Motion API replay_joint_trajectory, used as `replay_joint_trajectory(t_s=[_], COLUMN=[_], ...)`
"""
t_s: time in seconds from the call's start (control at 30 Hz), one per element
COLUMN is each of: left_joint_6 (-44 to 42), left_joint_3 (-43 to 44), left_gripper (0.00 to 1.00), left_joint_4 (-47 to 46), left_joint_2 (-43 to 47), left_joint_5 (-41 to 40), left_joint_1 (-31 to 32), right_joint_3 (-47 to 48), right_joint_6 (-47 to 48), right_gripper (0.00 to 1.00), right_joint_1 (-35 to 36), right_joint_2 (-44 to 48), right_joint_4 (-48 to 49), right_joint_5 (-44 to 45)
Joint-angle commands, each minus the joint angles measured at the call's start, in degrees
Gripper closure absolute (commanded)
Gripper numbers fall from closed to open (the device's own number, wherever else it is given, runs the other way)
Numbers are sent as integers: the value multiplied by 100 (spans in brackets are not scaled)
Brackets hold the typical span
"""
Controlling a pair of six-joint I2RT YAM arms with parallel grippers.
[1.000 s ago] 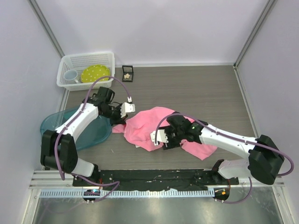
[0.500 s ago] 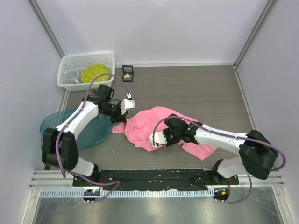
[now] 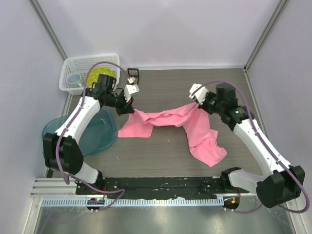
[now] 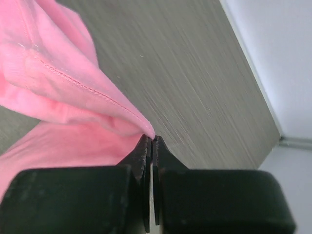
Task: Pin the brooch onto the clothing
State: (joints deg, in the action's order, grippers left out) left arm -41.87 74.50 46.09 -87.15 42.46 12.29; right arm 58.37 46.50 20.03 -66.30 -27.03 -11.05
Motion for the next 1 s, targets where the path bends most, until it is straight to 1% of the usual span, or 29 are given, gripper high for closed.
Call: replay_joint_trajectory(t_s=[0.0,0.03,0.1,0.13,0.2,0.23,0.3,0.33,0.43,0.57,0.6,0.67,0.7,0.73,0.83,0.97], left_joint_6=[398,477,618,671,479,365,145,135,179,521,530,443,382,294,205,92], left_joint_3=[242,153,-214,-356,-558,-777,-1015,-1243,-1560,-2078,-2184,-2325,-2326,-2291,-2028,-1676], left_gripper=[100,100,97,89,79,69,61,57,50,50,50,50,50,51,53,54], left_joint_4=[366,253,112,-80,-65,-21,-64,-273,-765,-1399,-1531,-1865,-1892,-1945,-2033,-2060], left_joint_2=[128,207,348,453,506,559,647,717,1042,1341,1376,1359,1237,1132,622,-2], left_joint_5=[176,-16,-167,-272,-421,-492,-747,-817,-976,-1239,-1475,-1704,-1793,-2011,-2241,-2233], left_joint_1=[895,1306,1626,1740,1733,1732,1733,1732,1759,2092,2380,2672,2986,3128,3480,3613], right_joint_3=[324,324,298,298,272,272,254,245,254,210,184,157,149,140,131,105], right_joint_6=[-606,-633,-712,-765,-809,-835,-844,-853,-888,-897,-897,-897,-897,-906,-941,-941], right_gripper=[99,99,99,99,99,99,99,99,99,99,99,99,99,99,99,99], right_joint_1=[-806,-1025,-1150,-1264,-1326,-1344,-1353,-1353,-1353,-1362,-1362,-1361,-1362,-1362,-1361,-1353], right_joint_2=[197,205,214,223,240,241,249,249,223,223,223,223,223,223,223,214], right_joint_4=[-417,-426,-452,-444,-444,-444,-479,-505,-584,-611,-602,-611,-620,-620,-611,-602], right_joint_5=[-801,-837,-855,-881,-925,-960,-1031,-1092,-1242,-1207,-1198,-1189,-1180,-1189,-1189,-1180])
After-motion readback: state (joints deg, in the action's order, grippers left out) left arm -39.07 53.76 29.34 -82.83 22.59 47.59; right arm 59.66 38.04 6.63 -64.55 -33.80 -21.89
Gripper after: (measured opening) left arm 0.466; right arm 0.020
